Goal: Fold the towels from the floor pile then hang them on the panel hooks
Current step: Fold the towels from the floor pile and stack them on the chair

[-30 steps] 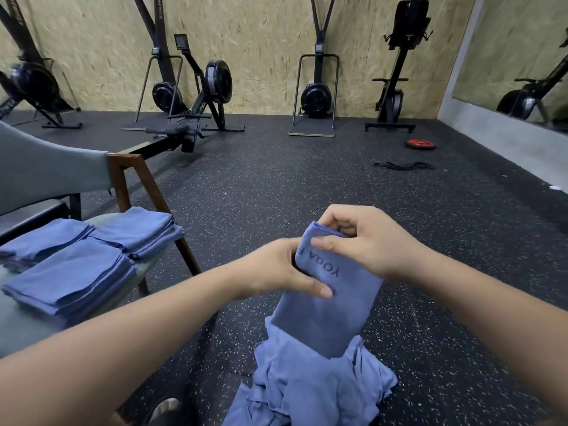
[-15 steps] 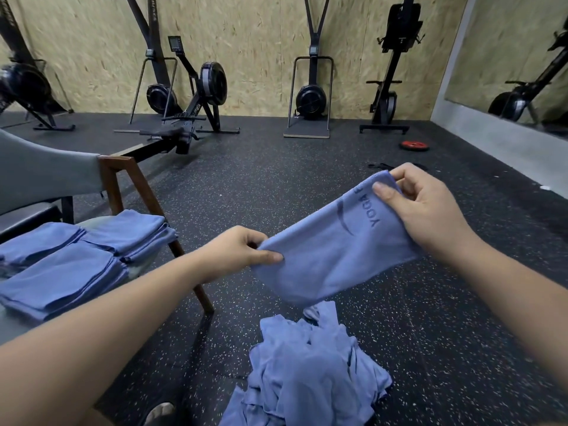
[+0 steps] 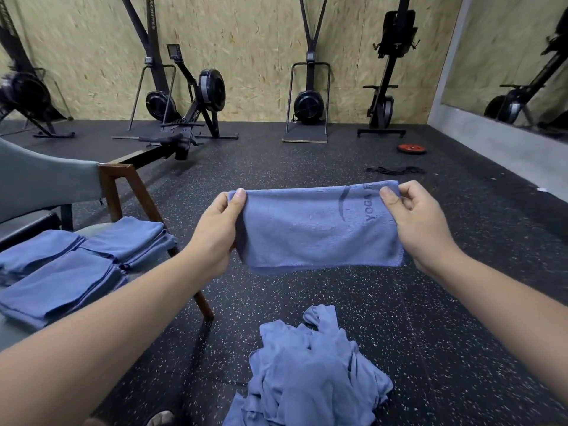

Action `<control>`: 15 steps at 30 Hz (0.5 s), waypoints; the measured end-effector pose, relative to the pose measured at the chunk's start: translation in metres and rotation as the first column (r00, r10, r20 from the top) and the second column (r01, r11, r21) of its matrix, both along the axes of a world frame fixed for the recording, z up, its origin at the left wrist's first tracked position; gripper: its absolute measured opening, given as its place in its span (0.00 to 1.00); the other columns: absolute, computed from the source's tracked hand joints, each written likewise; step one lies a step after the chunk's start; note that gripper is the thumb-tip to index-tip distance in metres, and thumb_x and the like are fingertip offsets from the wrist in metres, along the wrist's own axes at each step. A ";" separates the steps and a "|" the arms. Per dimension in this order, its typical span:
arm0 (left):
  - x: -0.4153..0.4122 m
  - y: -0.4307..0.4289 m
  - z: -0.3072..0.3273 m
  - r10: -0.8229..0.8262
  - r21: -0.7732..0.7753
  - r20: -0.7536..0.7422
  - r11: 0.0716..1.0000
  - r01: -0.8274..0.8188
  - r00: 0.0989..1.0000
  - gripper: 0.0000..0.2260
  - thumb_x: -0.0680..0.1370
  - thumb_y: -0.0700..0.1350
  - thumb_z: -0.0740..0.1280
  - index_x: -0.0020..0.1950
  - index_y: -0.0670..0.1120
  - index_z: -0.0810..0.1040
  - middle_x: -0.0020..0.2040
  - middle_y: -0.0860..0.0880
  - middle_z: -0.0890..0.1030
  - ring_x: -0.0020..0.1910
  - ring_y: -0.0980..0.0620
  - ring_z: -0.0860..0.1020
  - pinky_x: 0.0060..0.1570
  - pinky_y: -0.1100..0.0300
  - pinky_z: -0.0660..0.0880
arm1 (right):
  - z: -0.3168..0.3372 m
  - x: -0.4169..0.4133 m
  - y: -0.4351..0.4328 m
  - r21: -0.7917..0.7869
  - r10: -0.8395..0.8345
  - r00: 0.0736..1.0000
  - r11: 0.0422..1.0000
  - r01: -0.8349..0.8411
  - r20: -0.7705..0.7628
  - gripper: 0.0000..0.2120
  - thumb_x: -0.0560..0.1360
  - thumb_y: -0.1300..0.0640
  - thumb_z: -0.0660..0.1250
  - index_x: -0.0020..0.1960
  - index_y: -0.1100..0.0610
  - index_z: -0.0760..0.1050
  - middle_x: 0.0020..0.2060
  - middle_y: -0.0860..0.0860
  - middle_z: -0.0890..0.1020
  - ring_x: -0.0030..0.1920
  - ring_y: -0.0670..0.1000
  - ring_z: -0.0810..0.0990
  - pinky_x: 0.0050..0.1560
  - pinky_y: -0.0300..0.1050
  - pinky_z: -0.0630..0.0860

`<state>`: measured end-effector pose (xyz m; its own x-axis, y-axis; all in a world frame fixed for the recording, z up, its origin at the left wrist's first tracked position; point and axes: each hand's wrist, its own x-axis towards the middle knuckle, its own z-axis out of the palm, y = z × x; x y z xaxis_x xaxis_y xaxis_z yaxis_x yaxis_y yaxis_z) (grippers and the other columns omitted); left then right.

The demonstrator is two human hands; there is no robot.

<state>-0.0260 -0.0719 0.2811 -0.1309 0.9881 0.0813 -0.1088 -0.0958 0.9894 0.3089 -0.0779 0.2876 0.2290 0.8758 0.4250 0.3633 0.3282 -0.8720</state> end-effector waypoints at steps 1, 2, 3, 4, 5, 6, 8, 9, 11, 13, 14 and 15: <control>0.003 0.001 0.000 0.056 0.026 -0.040 0.998 -0.055 0.998 0.16 0.84 0.62 0.66 0.47 0.52 0.75 0.46 0.51 0.75 0.48 0.50 0.73 0.50 0.49 0.68 | -0.001 -0.002 0.000 0.003 -0.009 1.000 1.000 0.009 -0.004 0.19 0.80 0.36 0.67 0.49 0.52 0.75 0.42 0.66 0.80 0.39 0.52 0.74 0.42 0.59 0.74; 0.004 0.001 -0.001 0.105 0.061 -0.092 0.993 -0.099 0.990 0.18 0.84 0.63 0.66 0.47 0.50 0.74 0.45 0.51 0.75 0.47 0.51 0.73 0.49 0.50 0.69 | -0.003 -0.003 0.001 0.009 -0.017 1.000 1.000 0.017 -0.001 0.19 0.81 0.36 0.67 0.48 0.52 0.74 0.39 0.64 0.77 0.38 0.52 0.71 0.41 0.55 0.71; 0.005 0.001 -0.001 0.148 0.100 -0.146 0.986 -0.134 0.978 0.19 0.84 0.64 0.65 0.48 0.48 0.72 0.45 0.51 0.74 0.45 0.52 0.72 0.47 0.50 0.69 | -0.003 -0.004 0.001 0.010 -0.023 1.000 1.000 0.023 0.004 0.18 0.82 0.38 0.66 0.48 0.53 0.73 0.36 0.59 0.74 0.37 0.51 0.69 0.40 0.53 0.68; 0.006 0.001 -0.002 0.188 0.139 -0.198 0.977 -0.162 0.962 0.20 0.85 0.63 0.64 0.49 0.46 0.71 0.44 0.51 0.73 0.44 0.52 0.71 0.46 0.50 0.69 | -0.005 -0.005 0.002 0.010 -0.025 1.000 1.000 0.025 0.009 0.18 0.83 0.39 0.66 0.47 0.54 0.72 0.35 0.55 0.72 0.36 0.50 0.67 0.40 0.51 0.66; 0.005 0.001 -0.003 0.224 0.176 -0.253 0.967 -0.183 0.941 0.21 0.85 0.62 0.64 0.49 0.45 0.69 0.43 0.51 0.72 0.42 0.53 0.69 0.44 0.51 0.68 | -0.005 -0.006 0.002 0.003 -0.023 1.000 1.000 0.023 0.011 0.18 0.84 0.40 0.66 0.47 0.54 0.72 0.35 0.53 0.71 0.36 0.50 0.67 0.40 0.51 0.66; 0.003 0.001 -0.004 0.255 0.205 -0.314 0.959 -0.197 0.915 0.20 0.86 0.61 0.63 0.48 0.44 0.68 0.41 0.52 0.71 0.40 0.54 0.68 0.43 0.51 0.66 | -0.007 -0.006 0.003 -0.002 -0.024 1.000 1.000 0.024 0.011 0.17 0.83 0.40 0.66 0.47 0.54 0.72 0.35 0.53 0.71 0.36 0.51 0.67 0.40 0.51 0.66; 0.001 0.000 -0.007 0.292 0.224 -0.425 0.951 -0.213 0.857 0.19 0.86 0.59 0.63 0.47 0.45 0.67 0.39 0.53 0.72 0.37 0.55 0.67 0.40 0.52 0.65 | -0.008 -0.008 0.002 -0.017 -0.028 1.000 0.999 0.028 0.013 0.18 0.82 0.38 0.66 0.47 0.53 0.72 0.36 0.54 0.72 0.36 0.51 0.68 0.40 0.51 0.67; 0.001 -0.001 -0.009 0.296 0.219 -0.467 0.952 -0.215 0.834 0.18 0.86 0.59 0.64 0.48 0.46 0.68 0.39 0.53 0.75 0.36 0.55 0.69 0.39 0.52 0.66 | -0.009 -0.010 0.002 -0.027 -0.029 0.999 0.999 0.029 0.016 0.19 0.81 0.37 0.66 0.47 0.53 0.72 0.36 0.56 0.74 0.37 0.52 0.69 0.40 0.52 0.68; 0.003 -0.004 -0.013 0.284 0.200 -0.526 0.957 -0.208 0.801 0.16 0.85 0.58 0.65 0.48 0.47 0.70 0.41 0.51 0.78 0.37 0.55 0.72 0.38 0.53 0.67 | -0.011 -0.015 0.001 -0.057 -0.035 0.999 0.998 0.036 0.013 0.20 0.78 0.34 0.66 0.46 0.52 0.73 0.40 0.63 0.79 0.38 0.53 0.73 0.42 0.57 0.75; 0.009 -0.008 -0.013 0.261 0.180 -0.553 0.965 -0.192 0.792 0.16 0.85 0.58 0.66 0.46 0.47 0.71 0.40 0.52 0.78 0.37 0.56 0.72 0.37 0.54 0.66 | -0.013 -0.021 -0.001 -0.067 -0.023 0.999 0.997 0.025 0.030 0.20 0.77 0.34 0.68 0.46 0.51 0.74 0.43 0.64 0.81 0.39 0.53 0.76 0.46 0.64 0.79; 0.013 -0.010 -0.012 0.241 0.166 -0.553 0.970 -0.179 0.798 0.16 0.84 0.59 0.66 0.46 0.48 0.71 0.39 0.53 0.77 0.36 0.56 0.71 0.37 0.54 0.66 | -0.014 -0.025 -0.002 -0.071 -0.018 0.999 0.997 0.021 0.039 0.19 0.77 0.35 0.69 0.45 0.51 0.74 0.43 0.63 0.82 0.39 0.53 0.76 0.47 0.64 0.80; 0.019 -0.013 -0.011 0.220 0.151 -0.551 0.975 -0.163 0.805 0.16 0.84 0.59 0.67 0.45 0.49 0.71 0.39 0.54 0.77 0.36 0.56 0.71 0.37 0.55 0.66 | -0.014 -0.030 -0.005 -0.073 -0.007 0.999 0.997 0.010 0.045 0.18 0.77 0.37 0.69 0.45 0.52 0.75 0.42 0.62 0.82 0.39 0.52 0.76 0.47 0.63 0.80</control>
<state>-0.0072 -0.0848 0.2699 -0.2196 0.9321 0.2881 0.4928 -0.1488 0.8573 0.2787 -0.0826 0.2740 0.2186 0.9029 0.3700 0.4045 0.2612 -0.8764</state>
